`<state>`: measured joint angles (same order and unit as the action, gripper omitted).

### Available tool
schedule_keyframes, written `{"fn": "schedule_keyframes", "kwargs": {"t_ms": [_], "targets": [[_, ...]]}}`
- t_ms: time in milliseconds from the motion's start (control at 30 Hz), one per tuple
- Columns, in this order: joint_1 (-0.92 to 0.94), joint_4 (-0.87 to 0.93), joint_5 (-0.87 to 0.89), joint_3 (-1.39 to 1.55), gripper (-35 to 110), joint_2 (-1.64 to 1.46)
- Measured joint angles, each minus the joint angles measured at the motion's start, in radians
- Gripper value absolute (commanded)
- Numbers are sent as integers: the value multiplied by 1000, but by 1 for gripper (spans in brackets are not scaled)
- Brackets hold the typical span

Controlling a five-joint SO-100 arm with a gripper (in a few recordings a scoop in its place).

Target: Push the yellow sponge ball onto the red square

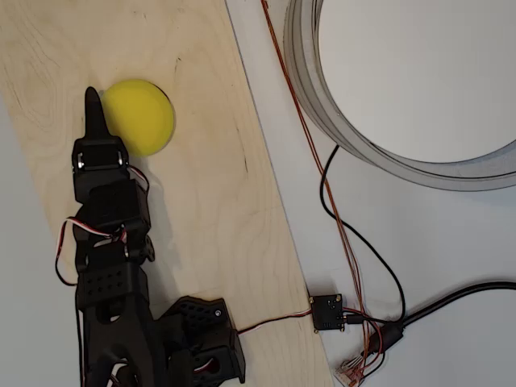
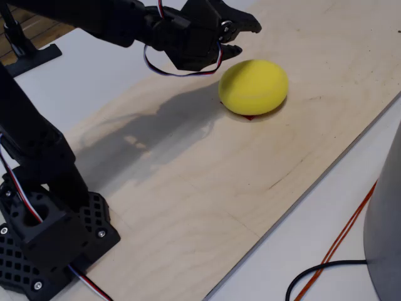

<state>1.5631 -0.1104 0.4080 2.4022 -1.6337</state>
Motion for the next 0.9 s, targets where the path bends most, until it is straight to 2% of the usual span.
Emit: {"fn": "schedule_keyframes", "kwargs": {"t_ms": [367, 900], "targets": [[94, 0, -84, -127, 16, 64], [109, 0, -86, -259, 17, 273]]}}
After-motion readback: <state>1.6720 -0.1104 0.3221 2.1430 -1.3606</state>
